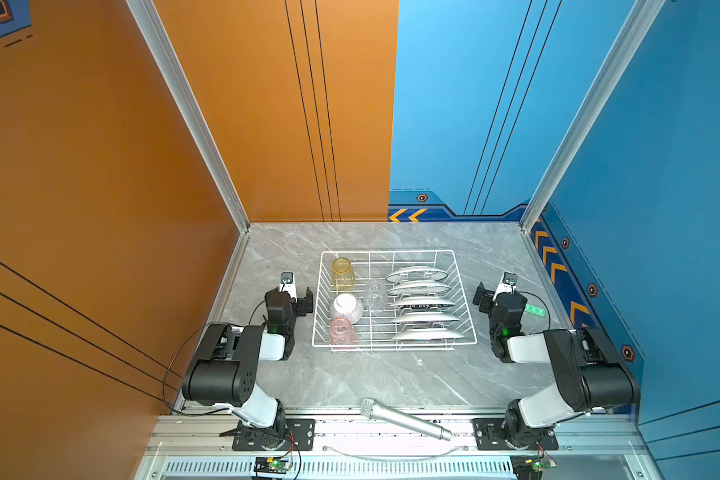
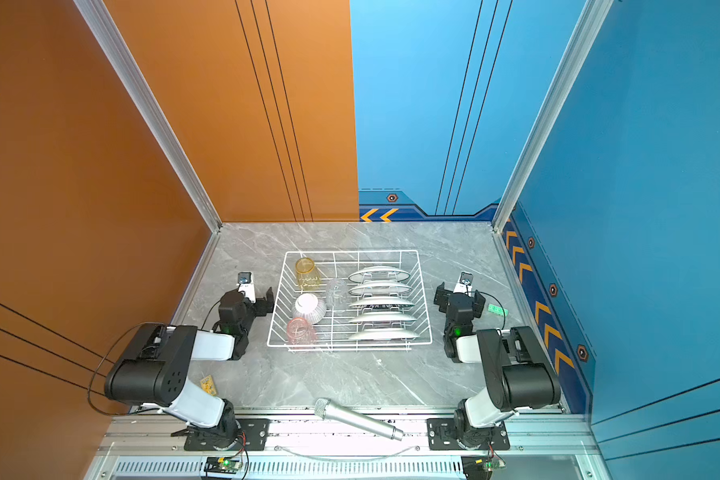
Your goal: Unload the mixed dishes from the dish rack
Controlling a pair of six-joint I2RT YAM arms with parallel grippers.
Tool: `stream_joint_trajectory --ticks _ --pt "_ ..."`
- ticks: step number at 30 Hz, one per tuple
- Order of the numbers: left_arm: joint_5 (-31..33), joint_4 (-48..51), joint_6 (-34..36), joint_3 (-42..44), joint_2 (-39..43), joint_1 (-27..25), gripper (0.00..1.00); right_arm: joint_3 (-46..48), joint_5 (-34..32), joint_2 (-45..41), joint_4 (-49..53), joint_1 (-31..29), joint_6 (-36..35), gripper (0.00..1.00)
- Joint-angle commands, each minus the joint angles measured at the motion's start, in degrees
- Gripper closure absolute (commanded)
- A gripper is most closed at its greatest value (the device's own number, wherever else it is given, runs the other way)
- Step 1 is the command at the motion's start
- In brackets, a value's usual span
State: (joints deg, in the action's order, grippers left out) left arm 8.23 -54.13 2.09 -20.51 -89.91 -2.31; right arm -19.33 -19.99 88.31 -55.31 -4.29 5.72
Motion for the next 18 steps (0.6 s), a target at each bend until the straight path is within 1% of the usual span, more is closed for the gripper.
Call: stream_joint_trajectory --ticks 1,4,10,13,15,16,17,18 --pt "-1.37 1.04 -0.43 -1.15 0.30 0.30 0.02 -0.53 -0.89 0.46 -0.06 -0.10 -0.79 0.00" --pt "-1.41 1.03 -0.51 -1.13 0.33 0.31 0.02 -0.95 2.41 0.42 0.86 0.48 -1.31 0.00" --pt "-1.81 1.19 -0.55 -1.33 0.18 0.45 0.02 -0.99 2.65 0.37 0.90 0.69 -1.15 0.00" --pt "-1.90 1.22 -0.59 -1.29 0.17 0.55 0.02 -0.97 3.92 0.28 1.16 1.25 -0.89 0.00" --pt "-3.67 1.26 -0.51 -1.35 0.24 0.86 0.00 -0.97 4.38 0.28 1.26 1.49 -0.72 0.00" --pt "-5.02 1.98 -0.59 -1.65 0.48 1.21 0.06 -0.97 4.41 0.32 1.26 1.53 -0.73 0.00" --pt "-6.35 2.63 -0.73 -2.03 0.74 1.72 0.12 -0.97 4.43 0.28 1.25 1.57 -0.71 0.03" --pt "-7.26 4.53 -0.83 -2.74 1.40 2.19 0.22 -0.97 4.56 0.28 1.17 1.56 -0.71 0.06"
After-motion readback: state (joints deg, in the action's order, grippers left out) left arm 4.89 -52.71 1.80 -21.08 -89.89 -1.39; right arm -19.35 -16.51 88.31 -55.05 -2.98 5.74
